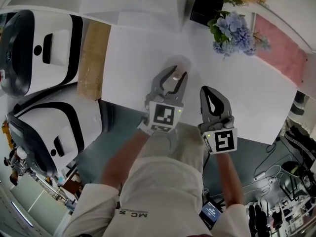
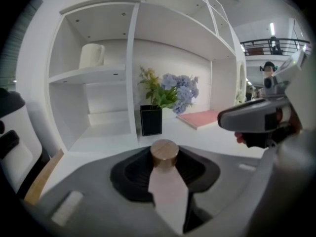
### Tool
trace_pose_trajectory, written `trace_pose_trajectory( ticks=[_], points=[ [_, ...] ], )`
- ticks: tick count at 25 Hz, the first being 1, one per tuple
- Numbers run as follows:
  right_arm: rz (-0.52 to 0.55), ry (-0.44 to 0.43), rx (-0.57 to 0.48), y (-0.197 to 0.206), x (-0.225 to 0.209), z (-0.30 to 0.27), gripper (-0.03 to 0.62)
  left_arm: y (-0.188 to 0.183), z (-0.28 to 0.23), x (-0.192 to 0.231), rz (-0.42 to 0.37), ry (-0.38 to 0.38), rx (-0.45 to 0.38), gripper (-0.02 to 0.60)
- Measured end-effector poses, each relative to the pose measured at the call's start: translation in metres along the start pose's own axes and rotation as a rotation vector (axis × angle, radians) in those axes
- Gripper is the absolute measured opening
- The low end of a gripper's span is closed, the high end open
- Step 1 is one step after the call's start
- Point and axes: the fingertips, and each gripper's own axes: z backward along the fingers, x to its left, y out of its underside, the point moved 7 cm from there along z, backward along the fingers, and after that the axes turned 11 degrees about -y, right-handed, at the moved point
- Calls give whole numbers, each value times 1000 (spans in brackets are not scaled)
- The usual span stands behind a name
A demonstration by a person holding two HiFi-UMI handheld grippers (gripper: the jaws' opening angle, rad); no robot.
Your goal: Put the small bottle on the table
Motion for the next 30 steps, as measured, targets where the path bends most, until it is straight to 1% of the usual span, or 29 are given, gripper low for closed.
trace_pose_trajectory(
  ticks=[8,16,20,24,27,30],
  points=[
    [-12,16,9,8,-3,-3,-2,19,-23,-3,-13,12,7,133],
    [-23,27,1,8,-4,2,-2,20,-27,-4,-10,8,-8,133],
    [-28,30,-3,7,-4,6,-2,19,-26,-3,-16,17,-1,135],
    [-29,26,-7,7,-4,10,-2,18,-26,-4,-17,9,6,137],
    [-29,26,-9,7,-5,13,-2,12,-23,-5,-22,5,-18,152],
    [-29,25,-12,5,-4,17,-2,8,-20,-7,-15,11,-19,179]
  ],
)
